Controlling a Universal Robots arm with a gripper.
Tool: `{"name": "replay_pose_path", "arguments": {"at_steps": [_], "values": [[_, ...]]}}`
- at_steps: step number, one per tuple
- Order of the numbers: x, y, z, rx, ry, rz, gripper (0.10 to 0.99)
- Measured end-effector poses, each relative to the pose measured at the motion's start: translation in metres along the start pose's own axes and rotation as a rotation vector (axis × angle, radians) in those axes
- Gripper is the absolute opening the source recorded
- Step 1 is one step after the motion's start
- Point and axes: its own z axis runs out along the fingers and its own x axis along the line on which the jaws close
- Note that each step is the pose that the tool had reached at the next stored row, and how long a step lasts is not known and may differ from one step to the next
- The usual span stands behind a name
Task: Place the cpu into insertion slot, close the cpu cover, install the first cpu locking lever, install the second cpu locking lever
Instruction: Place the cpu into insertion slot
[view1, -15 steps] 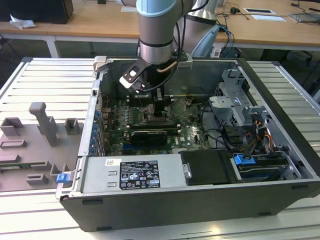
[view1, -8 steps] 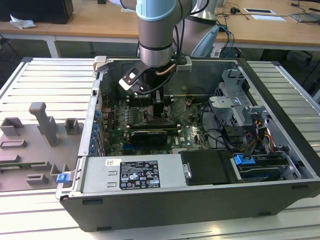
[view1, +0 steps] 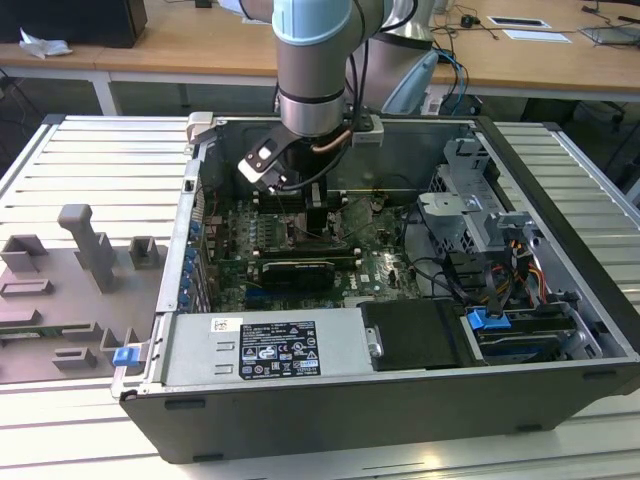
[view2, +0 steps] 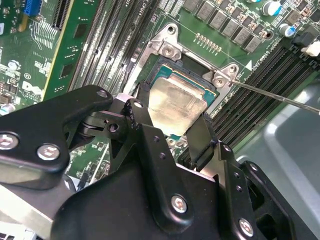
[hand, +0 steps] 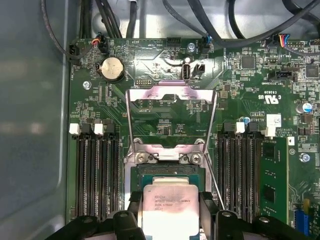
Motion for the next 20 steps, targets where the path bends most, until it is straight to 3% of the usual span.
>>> {"name": "replay_pose_path", "arguments": {"at_steps": [9, 20], "values": [[0.0022, 0.0012, 0.0085, 0.0, -0.0018, 0.021, 0.541], [0.0023, 0.002, 0.0127, 0.001, -0.002, 0.021, 0.541]]}}
